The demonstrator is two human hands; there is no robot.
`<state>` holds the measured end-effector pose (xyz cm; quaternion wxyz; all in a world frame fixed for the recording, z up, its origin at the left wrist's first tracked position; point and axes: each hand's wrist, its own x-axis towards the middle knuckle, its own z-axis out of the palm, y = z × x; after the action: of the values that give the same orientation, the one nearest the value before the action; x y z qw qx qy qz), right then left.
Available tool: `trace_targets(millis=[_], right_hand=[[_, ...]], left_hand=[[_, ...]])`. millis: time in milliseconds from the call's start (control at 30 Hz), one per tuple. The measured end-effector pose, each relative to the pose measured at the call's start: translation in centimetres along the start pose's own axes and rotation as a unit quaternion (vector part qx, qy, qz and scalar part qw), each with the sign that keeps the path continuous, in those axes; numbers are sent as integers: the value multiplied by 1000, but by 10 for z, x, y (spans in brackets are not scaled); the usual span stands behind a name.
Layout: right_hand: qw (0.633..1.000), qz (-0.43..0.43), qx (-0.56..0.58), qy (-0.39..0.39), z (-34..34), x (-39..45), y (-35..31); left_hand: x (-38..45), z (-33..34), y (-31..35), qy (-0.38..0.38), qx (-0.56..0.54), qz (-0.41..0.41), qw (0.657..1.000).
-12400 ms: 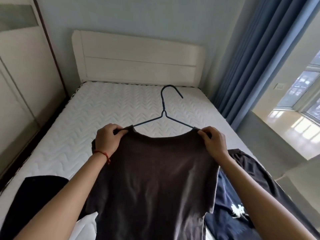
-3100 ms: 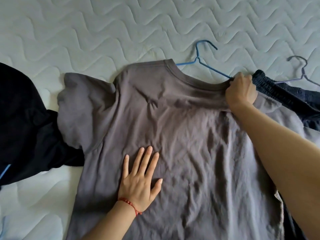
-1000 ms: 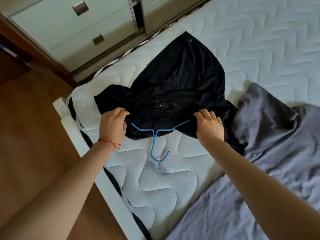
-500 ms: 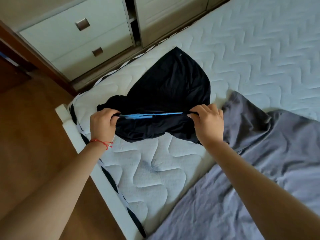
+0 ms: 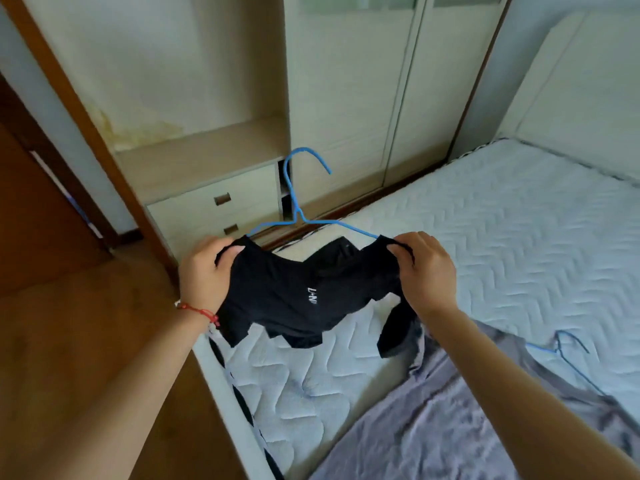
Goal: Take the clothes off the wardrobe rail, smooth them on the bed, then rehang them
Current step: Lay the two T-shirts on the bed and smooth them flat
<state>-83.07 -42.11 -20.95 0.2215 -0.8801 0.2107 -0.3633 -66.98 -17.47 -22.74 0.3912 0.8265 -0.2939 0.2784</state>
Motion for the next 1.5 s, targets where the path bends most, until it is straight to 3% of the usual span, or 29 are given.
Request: trace_targets(millis=[433,633,867,1133,1333,1500], right_hand=[[988,-82,37,126,-152,66,-187],[977,-106,3,187,-158,69,-263],[969,-89,-24,228,-127,41,-315],[969,-9,-84,234,-130,29,-286],[968,66,-136,199,-109,44,-204],[963,184,-130,146,-73,60,-113]], left_hand=[[148,-204,94,149,-81,79,982],[193,-263,72,172,-109,128,971],[220,-294,20,127,-142,166,967],[242,-224,34,35,-204,169,964],[236,-106,40,-58,-240,111,963],[232,9,41,-155,-230,81,957]])
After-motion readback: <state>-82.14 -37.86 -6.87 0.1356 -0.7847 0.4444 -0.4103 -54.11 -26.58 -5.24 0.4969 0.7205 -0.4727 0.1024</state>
